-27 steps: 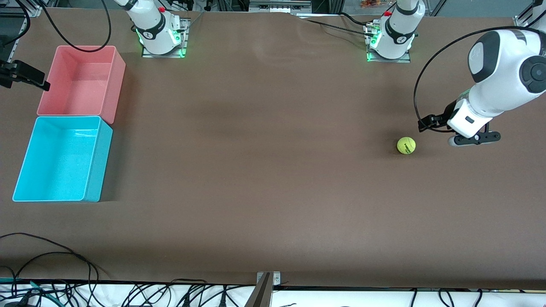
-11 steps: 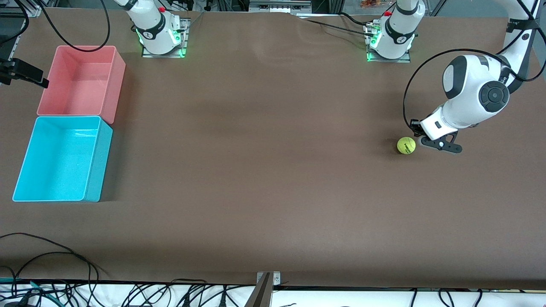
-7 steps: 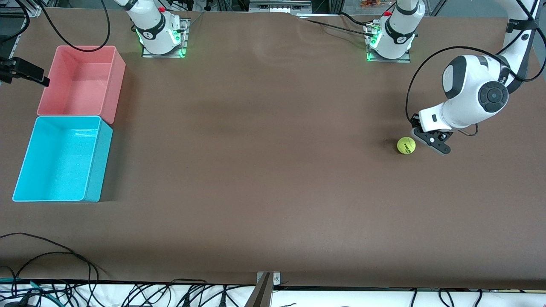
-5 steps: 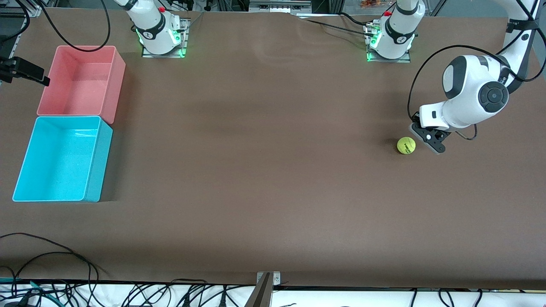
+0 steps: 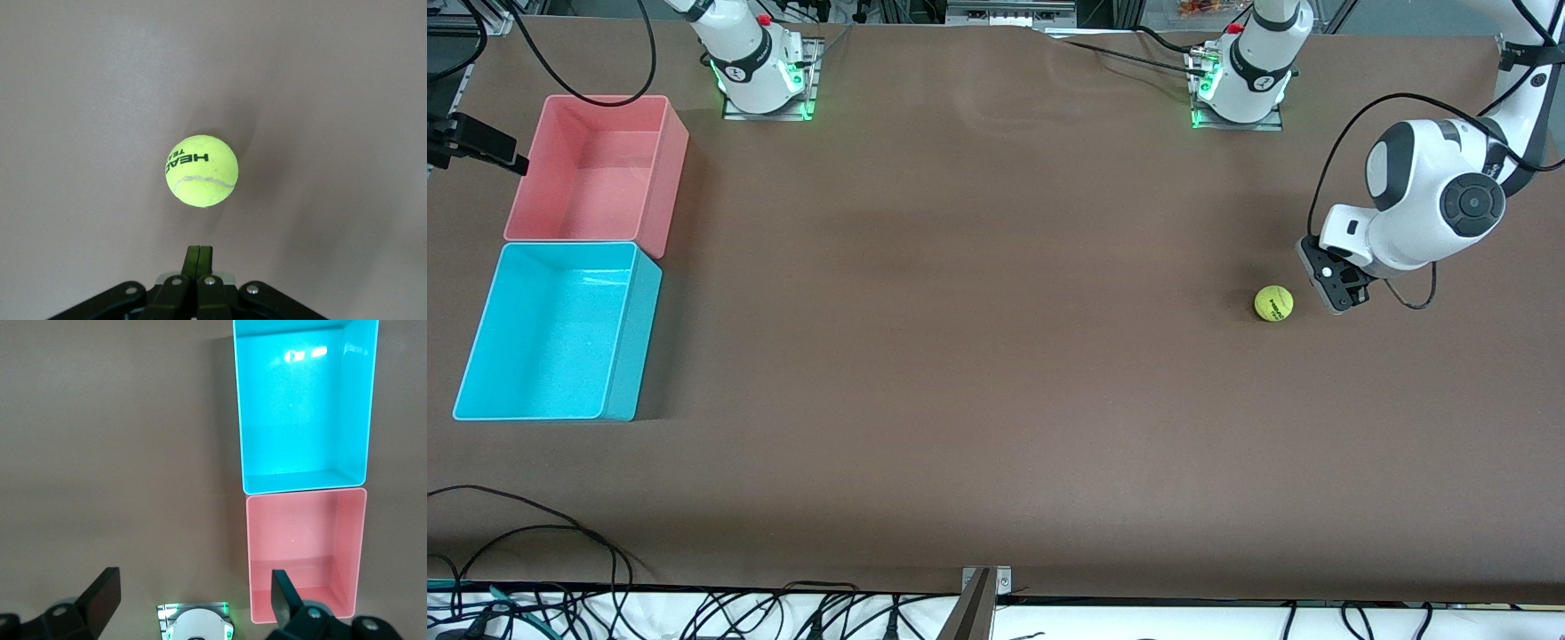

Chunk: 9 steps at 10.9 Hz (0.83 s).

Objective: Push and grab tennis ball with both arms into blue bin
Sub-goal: 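Lower the left gripper beside the tennis ball, fingers closed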

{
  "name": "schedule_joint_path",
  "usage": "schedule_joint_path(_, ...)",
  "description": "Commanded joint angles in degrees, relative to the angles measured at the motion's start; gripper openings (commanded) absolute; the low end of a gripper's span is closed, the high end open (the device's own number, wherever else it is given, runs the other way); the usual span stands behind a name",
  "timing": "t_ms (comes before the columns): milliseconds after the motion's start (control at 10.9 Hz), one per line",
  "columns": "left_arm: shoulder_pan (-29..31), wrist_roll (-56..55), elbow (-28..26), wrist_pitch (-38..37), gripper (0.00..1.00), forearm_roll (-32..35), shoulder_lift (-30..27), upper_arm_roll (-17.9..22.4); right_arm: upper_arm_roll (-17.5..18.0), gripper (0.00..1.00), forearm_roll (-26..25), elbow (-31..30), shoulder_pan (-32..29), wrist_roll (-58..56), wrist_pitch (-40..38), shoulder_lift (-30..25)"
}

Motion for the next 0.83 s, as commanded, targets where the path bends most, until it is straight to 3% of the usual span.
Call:
schedule_joint_path(0, 1.5, 9.9, -0.4, 4.3, 0.0, 1.8, 1.5, 0.3, -0.2, 1.0, 0.2, 0.8, 0.0, -0.5, -1.2, -0.3)
schedule_joint_path(734, 2.2, 22.2, -1.0, 9.6, 0.0, -3.9, 7.8, 0.4, -0.3, 1.0, 0.2, 0.8, 0.0, -0.5, -1.2, -0.4)
